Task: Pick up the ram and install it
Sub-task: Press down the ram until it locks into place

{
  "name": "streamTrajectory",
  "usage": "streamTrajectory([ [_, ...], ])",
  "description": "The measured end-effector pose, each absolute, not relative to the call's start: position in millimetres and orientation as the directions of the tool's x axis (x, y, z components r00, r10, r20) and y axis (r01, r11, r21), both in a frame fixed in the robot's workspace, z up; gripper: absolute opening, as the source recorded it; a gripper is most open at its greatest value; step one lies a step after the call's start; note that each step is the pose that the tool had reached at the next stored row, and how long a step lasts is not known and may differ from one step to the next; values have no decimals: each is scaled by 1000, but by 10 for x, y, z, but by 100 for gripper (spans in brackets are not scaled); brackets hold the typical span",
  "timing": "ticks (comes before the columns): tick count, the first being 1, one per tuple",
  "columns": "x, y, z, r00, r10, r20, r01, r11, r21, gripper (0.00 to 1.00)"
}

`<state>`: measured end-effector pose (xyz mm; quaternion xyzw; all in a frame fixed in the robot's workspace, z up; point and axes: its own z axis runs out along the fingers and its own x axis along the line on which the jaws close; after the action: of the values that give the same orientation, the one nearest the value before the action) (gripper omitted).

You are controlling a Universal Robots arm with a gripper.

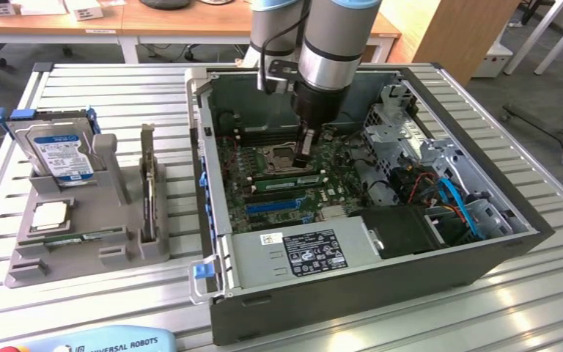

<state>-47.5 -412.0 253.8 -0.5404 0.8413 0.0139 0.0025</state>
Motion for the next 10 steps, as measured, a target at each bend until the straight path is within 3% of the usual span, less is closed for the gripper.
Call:
streamTrajectory([
  [10, -474, -4120, 2536, -513, -858, -19, -858, 513, 21, 10],
])
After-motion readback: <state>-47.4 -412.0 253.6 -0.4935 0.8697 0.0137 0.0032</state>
